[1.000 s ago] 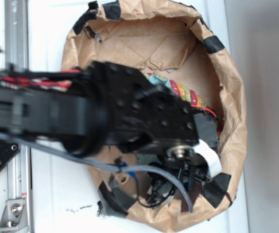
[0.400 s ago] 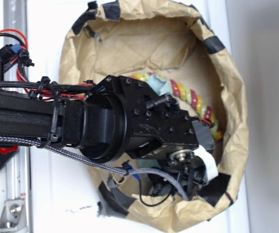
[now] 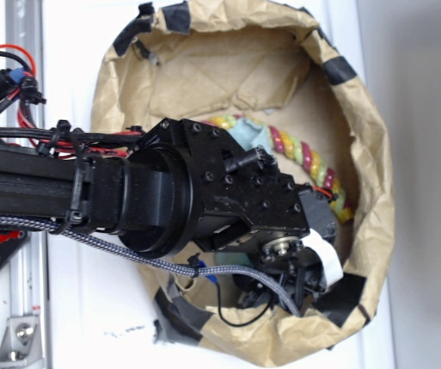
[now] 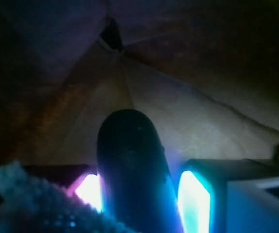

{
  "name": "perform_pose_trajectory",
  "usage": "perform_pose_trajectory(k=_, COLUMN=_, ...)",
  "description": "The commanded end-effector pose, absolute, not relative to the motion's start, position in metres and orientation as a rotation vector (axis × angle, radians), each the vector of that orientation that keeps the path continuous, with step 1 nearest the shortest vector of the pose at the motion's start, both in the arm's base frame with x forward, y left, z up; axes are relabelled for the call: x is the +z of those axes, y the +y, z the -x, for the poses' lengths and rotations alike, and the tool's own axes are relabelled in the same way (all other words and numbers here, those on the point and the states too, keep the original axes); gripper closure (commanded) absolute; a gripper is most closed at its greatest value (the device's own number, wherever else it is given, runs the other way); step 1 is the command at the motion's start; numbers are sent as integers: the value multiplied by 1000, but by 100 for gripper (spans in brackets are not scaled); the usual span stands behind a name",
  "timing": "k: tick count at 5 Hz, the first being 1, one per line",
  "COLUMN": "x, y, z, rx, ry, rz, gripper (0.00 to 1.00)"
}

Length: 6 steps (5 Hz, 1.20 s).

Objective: Grab the plastic pickle.

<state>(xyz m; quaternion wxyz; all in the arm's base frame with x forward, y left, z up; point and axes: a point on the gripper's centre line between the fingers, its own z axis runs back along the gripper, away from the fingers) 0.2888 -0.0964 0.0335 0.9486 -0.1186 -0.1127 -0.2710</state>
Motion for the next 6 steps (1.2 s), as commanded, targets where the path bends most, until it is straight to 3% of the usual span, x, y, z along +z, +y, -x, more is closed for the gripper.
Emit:
perform_pose_trajectory(k=1, x=146, y=-44, z=-301, rx=-247, ry=-518, rz=96, gripper=100)
perform_pose_trajectory(k=2, x=176, y=-28, z=-291, rx=-140, ry=-528, rz=49, gripper=100)
perform_pose_trajectory(k=3, x=192, y=-16, z=-276, rx=-16, ry=-520, rz=56, gripper=100)
perform_pose_trajectory(k=4, x=194, y=-7, z=-266, rx=85, ry=-368, rz=41, gripper=100)
perform_pose_trajectory(k=6, x=186, y=-5, z=-258, rx=63, ry=-421, rz=14, gripper=100)
